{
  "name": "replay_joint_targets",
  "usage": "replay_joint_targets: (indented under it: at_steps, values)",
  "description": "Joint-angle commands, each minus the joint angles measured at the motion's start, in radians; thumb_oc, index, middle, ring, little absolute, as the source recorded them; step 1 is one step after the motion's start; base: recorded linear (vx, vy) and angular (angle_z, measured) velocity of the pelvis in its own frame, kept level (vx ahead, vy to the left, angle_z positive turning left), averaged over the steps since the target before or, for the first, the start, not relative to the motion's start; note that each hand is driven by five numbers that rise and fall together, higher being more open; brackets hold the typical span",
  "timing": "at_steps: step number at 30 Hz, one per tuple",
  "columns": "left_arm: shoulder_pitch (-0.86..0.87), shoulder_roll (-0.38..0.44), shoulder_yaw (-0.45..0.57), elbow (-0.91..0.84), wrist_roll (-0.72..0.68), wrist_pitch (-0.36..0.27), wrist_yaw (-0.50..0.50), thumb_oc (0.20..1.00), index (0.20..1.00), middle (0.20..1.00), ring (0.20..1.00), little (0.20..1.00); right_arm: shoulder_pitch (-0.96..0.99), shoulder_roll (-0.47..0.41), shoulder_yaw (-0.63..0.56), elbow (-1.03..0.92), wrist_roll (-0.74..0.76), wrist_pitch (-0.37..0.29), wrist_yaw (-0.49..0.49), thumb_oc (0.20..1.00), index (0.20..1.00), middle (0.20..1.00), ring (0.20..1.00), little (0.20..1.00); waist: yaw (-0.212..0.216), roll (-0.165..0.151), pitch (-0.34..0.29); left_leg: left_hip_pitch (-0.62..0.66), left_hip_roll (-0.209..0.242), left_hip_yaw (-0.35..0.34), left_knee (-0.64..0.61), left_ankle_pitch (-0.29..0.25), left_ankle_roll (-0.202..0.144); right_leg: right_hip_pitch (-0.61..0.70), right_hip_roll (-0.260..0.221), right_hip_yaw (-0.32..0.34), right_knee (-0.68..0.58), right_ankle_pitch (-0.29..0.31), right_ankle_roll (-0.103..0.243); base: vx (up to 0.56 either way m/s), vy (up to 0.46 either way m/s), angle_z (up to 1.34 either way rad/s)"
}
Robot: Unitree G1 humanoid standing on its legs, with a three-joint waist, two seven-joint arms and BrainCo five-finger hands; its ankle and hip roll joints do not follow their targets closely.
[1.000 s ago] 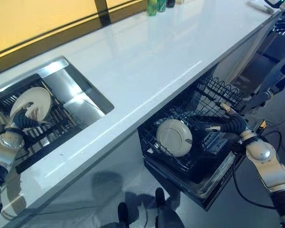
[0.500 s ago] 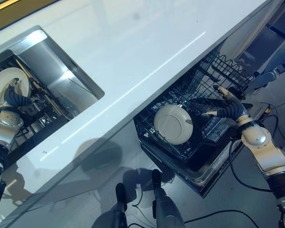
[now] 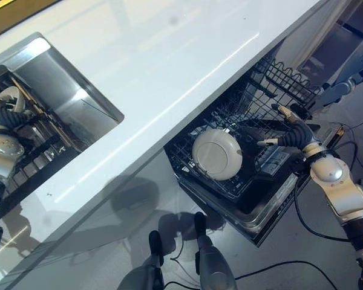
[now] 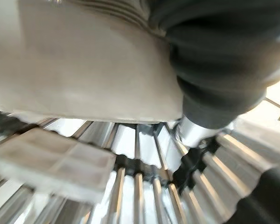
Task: Pick up plates and place into dishwasher.
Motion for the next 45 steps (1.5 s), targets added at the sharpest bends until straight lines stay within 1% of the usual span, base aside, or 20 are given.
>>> replay_joint_targets:
  at_steps: [1,4,8,16,21,23,28,32,41,45]
  values:
    - [0.011,0.069,0.042,0.055,-0.006,0.027,-0.026,0.2,0.2,0.2,0.2,0.2,-0.052,-0.05,-0.024,-0.05,-0.007,-0.056,0.006,1.0,1.0,1.0,1.0,1.0,-0.002,-0.03,-0.041,-0.017,-0.055,-0.015,0.007,-0.042,0.029,0.036,-0.02,-0.022,0.007,-0.06,0.085,0.0,0.0,0.0]
    - [0.041,0.073,0.061,0.033,-0.005,0.02,-0.022,0.2,0.2,0.2,0.2,0.2,-0.04,-0.053,-0.031,-0.065,-0.02,-0.066,0.001,1.0,1.0,1.0,1.0,1.0,0.001,-0.025,-0.049,-0.01,-0.056,-0.018,0.007,-0.045,0.029,0.045,-0.021,-0.026,0.006,-0.063,0.085,0.0,0.0,0.0]
    - [0.076,0.085,0.086,0.017,0.007,0.024,-0.031,0.2,0.2,0.2,0.2,0.2,-0.019,-0.051,-0.054,-0.097,-0.025,-0.064,0.02,1.0,1.0,1.0,1.0,1.0,0.002,-0.018,-0.065,0.005,-0.058,-0.021,0.007,-0.049,0.03,0.06,-0.021,-0.028,0.007,-0.068,0.084,0.0,0.0,0.0]
    - [0.162,0.115,0.127,-0.01,0.054,0.013,-0.094,0.2,0.2,0.2,0.2,0.2,0.063,-0.049,-0.116,-0.154,-0.019,-0.096,0.053,1.0,1.0,1.0,1.0,1.0,0.003,-0.003,-0.105,0.041,-0.059,-0.023,0.007,-0.057,0.032,0.098,-0.02,-0.035,0.006,-0.077,0.082,0.01,-0.011,0.03]
    - [0.242,0.124,0.158,-0.052,0.088,0.001,-0.129,0.2,0.2,0.2,0.2,0.2,0.103,-0.043,-0.146,-0.191,-0.024,-0.12,0.079,1.0,1.0,1.0,1.0,1.0,0.011,0.008,-0.143,0.071,-0.06,-0.023,0.007,-0.063,0.033,0.132,-0.021,-0.039,0.006,-0.086,0.082,0.05,-0.041,0.07]
    - [0.272,0.128,0.171,-0.076,0.076,-0.019,-0.131,0.2,0.2,0.2,0.2,0.2,0.119,-0.042,-0.157,-0.2,-0.018,-0.126,0.087,1.0,1.0,1.0,1.0,1.0,0.015,0.012,-0.157,0.081,-0.06,-0.023,0.007,-0.066,0.034,0.143,-0.021,-0.039,0.006,-0.09,0.08,0.06,-0.039,0.05]
    - [0.35,0.112,0.227,-0.157,0.063,-0.092,-0.114,0.2,0.2,0.2,0.2,0.2,0.165,-0.014,-0.184,-0.243,-0.017,-0.135,0.112,1.0,1.0,1.0,1.0,1.0,0.028,0.021,-0.192,0.107,-0.06,-0.022,0.007,-0.074,0.036,0.176,-0.022,-0.045,0.004,-0.099,0.078,0.06,-0.048,0.05]
    - [0.418,0.107,0.26,-0.216,0.102,-0.141,-0.12,0.2,0.2,0.2,0.2,0.2,0.205,0.005,-0.204,-0.267,-0.015,-0.145,0.139,1.0,1.0,1.0,1.0,1.0,0.039,0.024,-0.218,0.123,-0.059,-0.024,0.007,-0.08,0.039,0.195,-0.022,-0.05,0.004,-0.107,0.077,0.06,-0.057,0.02]
    - [0.489,0.102,0.253,-0.327,0.159,-0.209,-0.125,0.2,0.2,0.2,0.2,0.2,0.176,0.022,-0.156,-0.275,-0.009,-0.15,0.162,1.0,1.0,1.0,1.0,1.0,0.069,0.027,-0.258,0.149,-0.058,-0.032,0.007,-0.086,0.043,0.231,-0.023,-0.064,0.003,-0.119,0.073,0.05,-0.041,0.06]
    - [0.504,0.087,0.245,-0.336,0.167,-0.211,-0.146,0.2,0.2,0.2,0.2,0.2,0.172,0.025,-0.148,-0.273,-0.006,-0.141,0.178,1.0,1.0,1.0,1.0,1.0,0.073,0.026,-0.268,0.155,-0.055,-0.036,0.007,-0.086,0.043,0.238,-0.022,-0.066,0.003,-0.123,0.073,0.05,-0.007,0.05]
